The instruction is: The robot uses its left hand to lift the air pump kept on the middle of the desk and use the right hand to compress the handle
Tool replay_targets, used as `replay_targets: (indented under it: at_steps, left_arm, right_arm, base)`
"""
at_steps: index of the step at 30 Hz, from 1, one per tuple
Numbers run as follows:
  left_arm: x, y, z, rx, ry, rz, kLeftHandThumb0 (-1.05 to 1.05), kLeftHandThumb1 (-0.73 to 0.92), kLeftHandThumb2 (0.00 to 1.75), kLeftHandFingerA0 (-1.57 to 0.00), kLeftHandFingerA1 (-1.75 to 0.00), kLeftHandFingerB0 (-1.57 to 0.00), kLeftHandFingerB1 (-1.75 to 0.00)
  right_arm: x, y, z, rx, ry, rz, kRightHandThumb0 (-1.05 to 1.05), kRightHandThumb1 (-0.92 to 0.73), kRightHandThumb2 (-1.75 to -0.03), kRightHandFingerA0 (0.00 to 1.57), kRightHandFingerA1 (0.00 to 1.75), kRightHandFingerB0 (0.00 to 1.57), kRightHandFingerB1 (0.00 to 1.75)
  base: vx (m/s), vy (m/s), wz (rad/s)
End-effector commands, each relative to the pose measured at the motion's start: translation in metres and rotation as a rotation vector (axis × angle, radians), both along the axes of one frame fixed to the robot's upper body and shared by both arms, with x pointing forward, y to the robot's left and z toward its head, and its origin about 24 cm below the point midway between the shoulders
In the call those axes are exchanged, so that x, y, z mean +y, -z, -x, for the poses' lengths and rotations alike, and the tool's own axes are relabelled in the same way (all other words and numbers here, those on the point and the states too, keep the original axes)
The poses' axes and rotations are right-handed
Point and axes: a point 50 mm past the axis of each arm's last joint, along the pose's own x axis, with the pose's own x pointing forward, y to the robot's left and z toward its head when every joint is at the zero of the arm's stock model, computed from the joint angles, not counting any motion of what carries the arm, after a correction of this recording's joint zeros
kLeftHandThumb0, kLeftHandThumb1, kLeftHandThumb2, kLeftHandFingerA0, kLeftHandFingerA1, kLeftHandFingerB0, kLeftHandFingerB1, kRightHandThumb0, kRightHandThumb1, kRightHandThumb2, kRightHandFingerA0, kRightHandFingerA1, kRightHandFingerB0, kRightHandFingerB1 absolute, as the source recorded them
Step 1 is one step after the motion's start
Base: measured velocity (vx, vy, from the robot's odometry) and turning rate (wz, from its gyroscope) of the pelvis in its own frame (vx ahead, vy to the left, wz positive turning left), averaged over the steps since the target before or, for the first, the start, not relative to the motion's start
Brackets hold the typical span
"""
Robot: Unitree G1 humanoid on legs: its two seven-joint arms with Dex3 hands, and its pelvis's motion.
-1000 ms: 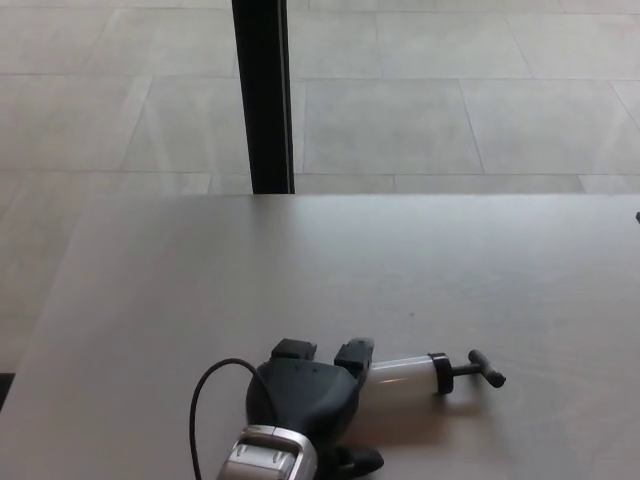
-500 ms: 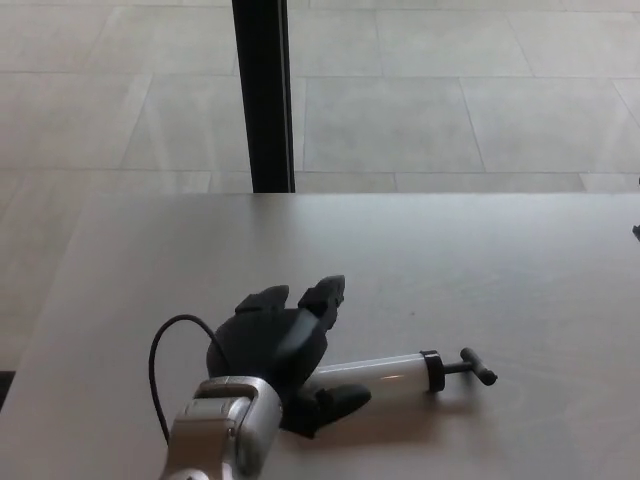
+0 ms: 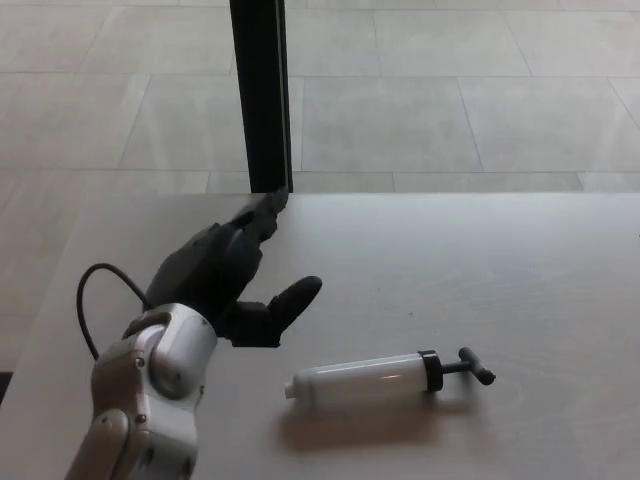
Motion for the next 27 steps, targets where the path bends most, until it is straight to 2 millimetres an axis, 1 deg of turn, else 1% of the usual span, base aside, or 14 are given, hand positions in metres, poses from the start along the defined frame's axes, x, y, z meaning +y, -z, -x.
replay_targets:
  at_steps: [1, 6, 9, 11, 17, 18, 19, 20, 21, 23, 24, 25, 26, 27]
  left_arm:
    - [0.237, -0.080, 0.087, -0.349, -0.037, 1.245, -0.87, 0.66, 1.05, -0.01, -0.28, 0.00, -0.15]
    - [0.309, -0.070, 0.141, -0.405, -0.228, 1.280, -0.84, 0.67, 1.04, -0.01, -0.27, -0.02, -0.17]
    - [0.329, -0.063, 0.164, -0.438, -0.267, 1.297, -0.85, 0.72, 1.09, 0.00, -0.25, 0.00, -0.15]
    - [0.358, -0.048, 0.206, -0.561, -0.486, 1.285, -0.87, 0.71, 1.08, -0.04, -0.35, -0.05, -0.23]
    - [0.376, -0.006, 0.252, -0.577, -0.726, 1.270, -0.85, 0.69, 1.02, -0.07, -0.52, -0.06, -0.26]
    - [0.378, -0.001, 0.257, -0.579, -0.748, 1.283, -0.85, 0.88, 0.68, -0.08, -0.48, -0.09, -0.27]
    - [0.379, 0.008, 0.262, -0.578, -0.772, 1.294, -0.79, 0.64, 1.07, 0.00, -0.48, -0.06, -0.30]
    - [0.379, 0.014, 0.264, -0.576, -0.790, 1.301, -0.85, 0.67, 1.07, -0.01, -0.48, -0.10, -0.28]
    - [0.379, 0.021, 0.268, -0.574, -0.823, 1.311, -0.85, 0.83, 0.66, -0.10, -0.44, -0.10, -0.26]
    - [0.377, 0.039, 0.275, -0.544, -0.905, 1.307, -0.84, 0.86, 0.67, -0.10, -0.42, -0.10, -0.27]
    - [0.375, 0.049, 0.279, -0.510, -0.963, 1.288, -0.78, 0.62, 1.06, -0.10, -0.52, 0.00, -0.40]
    - [0.371, 0.063, 0.284, -0.468, -1.004, 1.274, -0.39, 0.41, 1.05, -0.01, -0.51, 0.00, -0.50]
    - [0.369, 0.068, 0.286, -0.460, -1.016, 1.283, -0.86, 0.84, 0.65, -0.14, -0.40, -0.11, -0.29]
    - [0.366, 0.079, 0.290, -0.445, -1.052, 1.312, -0.39, 0.40, 1.04, -0.01, -0.51, 0.00, -0.49]
  right_arm:
    - [-0.109, 0.008, 0.046, 0.089, 0.216, 0.048, -0.83, -0.91, -0.74, 0.13, 0.42, 0.20, 0.32]
    - [-0.151, 0.003, 0.067, 0.073, 0.342, 0.004, -0.87, -0.92, -0.73, 0.14, 0.48, 0.21, 0.34]
    - [-0.169, 0.004, 0.077, 0.062, 0.393, -0.046, -0.87, -0.92, -0.70, 0.16, 0.50, 0.23, 0.33]
    - [-0.194, 0.007, 0.090, 0.074, 0.507, -0.098, -0.84, -0.92, -0.72, 0.16, 0.53, 0.18, 0.33]
    - [-0.220, 0.020, 0.114, 0.106, 0.624, -0.148, -0.87, -0.92, -0.71, 0.17, 0.56, 0.19, 0.34]
    - [-0.223, 0.024, 0.116, 0.110, 0.633, -0.149, -0.87, -0.92, -0.72, 0.16, 0.56, 0.18, 0.35]
    - [-0.225, 0.029, 0.119, 0.110, 0.641, -0.156, -0.88, -0.92, -0.73, 0.15, 0.56, 0.15, 0.34]
    - [-0.226, 0.031, 0.121, 0.111, 0.650, -0.161, -0.88, -0.92, -0.74, 0.16, 0.56, 0.16, 0.35]
    - [-0.227, 0.035, 0.123, 0.113, 0.661, -0.171, -0.89, -0.92, -0.74, 0.16, 0.58, 0.14, 0.34]
    - [-0.230, 0.044, 0.128, 0.127, 0.693, -0.182, -0.86, -0.92, -0.74, 0.18, 0.59, 0.16, 0.35]
    - [-0.231, 0.049, 0.131, 0.139, 0.717, -0.184, -0.88, -0.92, -0.75, 0.18, 0.62, 0.16, 0.36]
    - [-0.233, 0.051, 0.137, 0.164, 0.749, -0.172, -0.85, -0.92, -0.76, 0.21, 0.63, 0.17, 0.36]
    - [-0.234, 0.053, 0.138, 0.166, 0.751, -0.170, -0.84, -0.92, -0.77, 0.18, 0.62, 0.13, 0.35]
    - [-0.234, 0.059, 0.141, 0.178, 0.762, -0.170, -0.80, -0.92, -0.78, 0.18, 0.54, 0.13, 0.33]
  base:
    - [0.00, 0.000, 0.00]
    - [0.00, 0.000, 0.00]
    - [0.00, 0.000, 0.00]
    - [0.00, 0.000, 0.00]
    - [0.00, 0.000, 0.00]
    - [0.00, 0.000, 0.00]
    - [0.00, 0.000, 0.00]
    - [0.00, 0.000, 0.00]
    - [0.00, 0.000, 0.00]
    - [0.00, 0.000, 0.00]
    - [0.00, 0.000, 0.00]
    - [0.00, 0.000, 0.00]
    - [0.00, 0.000, 0.00]
    - [0.00, 0.000, 0.00]
